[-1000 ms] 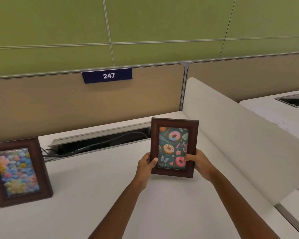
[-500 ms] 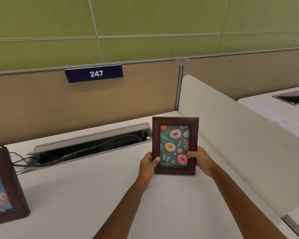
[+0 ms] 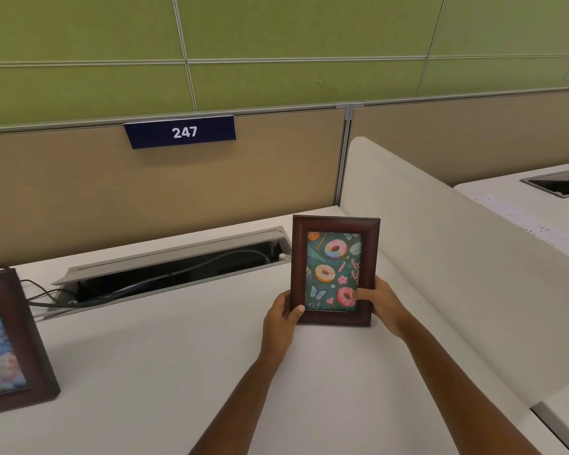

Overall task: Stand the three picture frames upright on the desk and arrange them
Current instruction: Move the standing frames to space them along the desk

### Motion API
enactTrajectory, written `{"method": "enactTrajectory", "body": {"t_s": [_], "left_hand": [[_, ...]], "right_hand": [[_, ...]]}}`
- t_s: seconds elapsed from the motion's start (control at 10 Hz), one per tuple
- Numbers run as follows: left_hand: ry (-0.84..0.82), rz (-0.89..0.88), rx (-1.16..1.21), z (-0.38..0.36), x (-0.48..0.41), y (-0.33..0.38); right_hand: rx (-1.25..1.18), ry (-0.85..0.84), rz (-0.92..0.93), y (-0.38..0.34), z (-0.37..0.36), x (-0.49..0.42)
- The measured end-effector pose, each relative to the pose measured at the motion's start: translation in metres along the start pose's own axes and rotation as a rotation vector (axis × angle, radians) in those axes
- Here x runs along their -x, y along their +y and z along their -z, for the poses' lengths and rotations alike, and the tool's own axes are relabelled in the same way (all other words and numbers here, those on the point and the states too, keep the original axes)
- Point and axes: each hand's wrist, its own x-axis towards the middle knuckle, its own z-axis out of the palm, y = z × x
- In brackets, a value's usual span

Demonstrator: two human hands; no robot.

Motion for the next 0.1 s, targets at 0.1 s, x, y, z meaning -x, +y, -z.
{"method": "enactTrajectory", "body": {"t_s": [0.1], "left_hand": [[0.015,-0.020,-0.081,-0.0009,0.0096,-0.0065]], "right_hand": [[0.000,0.026,0.015,0.0123,0.0004,0.0108]]}}
